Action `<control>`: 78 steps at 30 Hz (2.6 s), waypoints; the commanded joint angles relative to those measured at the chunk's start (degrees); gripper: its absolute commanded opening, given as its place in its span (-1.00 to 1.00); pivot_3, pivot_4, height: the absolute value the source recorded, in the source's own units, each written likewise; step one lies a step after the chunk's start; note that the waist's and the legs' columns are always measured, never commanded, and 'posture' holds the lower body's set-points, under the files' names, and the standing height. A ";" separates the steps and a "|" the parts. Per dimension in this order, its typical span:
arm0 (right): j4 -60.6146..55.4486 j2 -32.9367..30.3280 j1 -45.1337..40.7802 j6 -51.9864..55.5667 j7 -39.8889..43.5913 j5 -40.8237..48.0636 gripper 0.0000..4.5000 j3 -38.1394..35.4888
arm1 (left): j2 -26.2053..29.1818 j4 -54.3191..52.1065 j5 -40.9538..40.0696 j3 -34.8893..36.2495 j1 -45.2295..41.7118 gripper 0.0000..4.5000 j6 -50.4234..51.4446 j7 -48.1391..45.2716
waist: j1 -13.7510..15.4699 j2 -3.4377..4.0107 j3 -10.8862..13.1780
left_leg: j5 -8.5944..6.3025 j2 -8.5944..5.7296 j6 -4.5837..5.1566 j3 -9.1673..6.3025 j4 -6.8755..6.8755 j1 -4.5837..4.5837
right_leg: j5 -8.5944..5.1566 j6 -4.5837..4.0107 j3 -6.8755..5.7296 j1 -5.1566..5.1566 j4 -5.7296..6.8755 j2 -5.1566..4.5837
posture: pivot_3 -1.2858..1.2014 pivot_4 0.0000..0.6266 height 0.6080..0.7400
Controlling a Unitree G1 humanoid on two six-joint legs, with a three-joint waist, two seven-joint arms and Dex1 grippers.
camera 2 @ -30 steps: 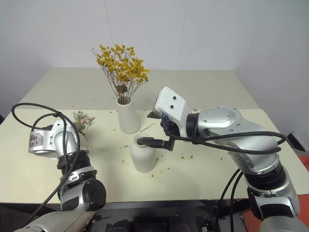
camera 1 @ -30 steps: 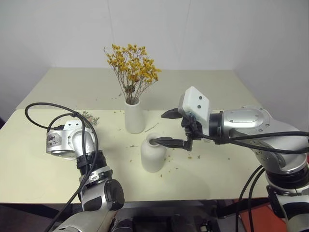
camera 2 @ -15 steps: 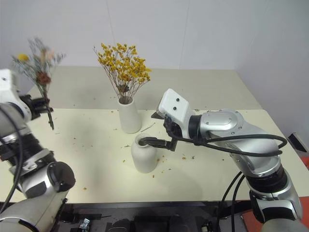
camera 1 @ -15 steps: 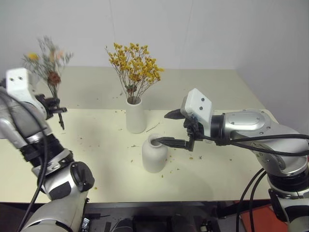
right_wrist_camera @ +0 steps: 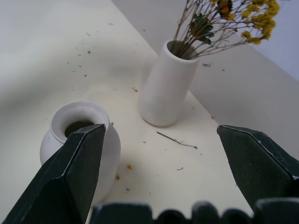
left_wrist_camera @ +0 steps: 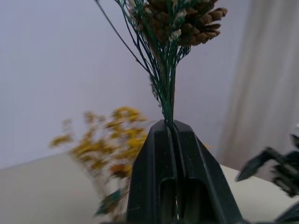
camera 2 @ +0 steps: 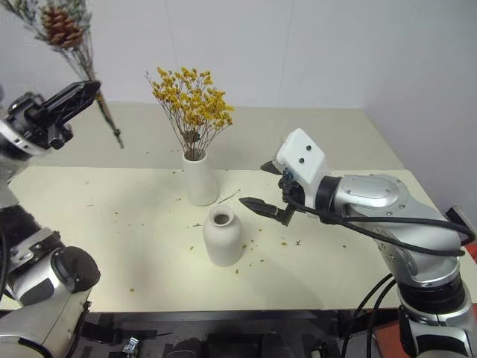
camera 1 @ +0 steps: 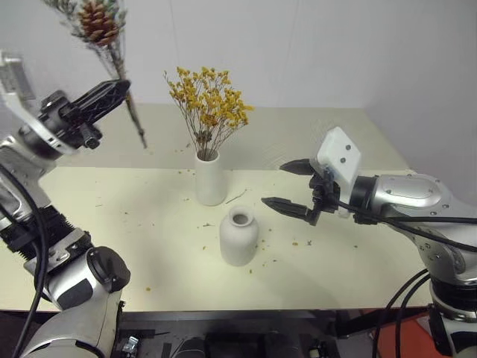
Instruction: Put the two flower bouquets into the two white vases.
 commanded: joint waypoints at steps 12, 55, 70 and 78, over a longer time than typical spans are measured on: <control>-11.51 -1.35 7.87 5.55 -6.98 4.93 1.00 -11.30 | -3.91 32.32 -15.28 -17.49 -10.72 -0.99 -16.04 -10.00 | -0.11 0.00 0.00 | 0.00 -0.03 0.01 0.01 -0.03 -0.10 | 0.03 -0.08 0.05 -0.04 -0.10 0.01 | 0.03 -0.52 1.00; -16.19 -5.75 24.50 0.72 -8.23 17.30 1.00 -21.83 | -1.11 26.96 -38.51 -53.44 3.37 -0.99 -38.00 -12.98 | 0.25 0.00 0.00 | 0.02 -0.03 0.03 0.02 -0.01 -0.09 | -0.16 0.17 0.12 0.01 -0.20 0.03 | 0.03 -0.52 1.00; -15.89 -7.07 26.79 -2.21 -9.19 16.11 1.00 -21.19 | -0.44 28.51 -38.90 -57.45 5.13 -0.99 -43.31 -12.98 | 0.72 0.00 0.00 | 0.02 -0.04 0.04 0.02 0.00 -0.09 | -0.18 0.20 0.12 0.02 -0.21 0.03 | 0.03 -0.52 1.00; -15.41 -7.53 27.62 -3.95 -8.76 15.01 1.00 -20.25 | 1.35 25.66 -38.82 -59.26 6.87 -0.99 -44.74 -12.98 | 0.99 0.00 0.00 | 0.02 -0.03 0.04 0.02 0.00 -0.08 | -0.19 0.19 0.12 0.02 -0.22 0.03 | 0.03 -0.52 1.00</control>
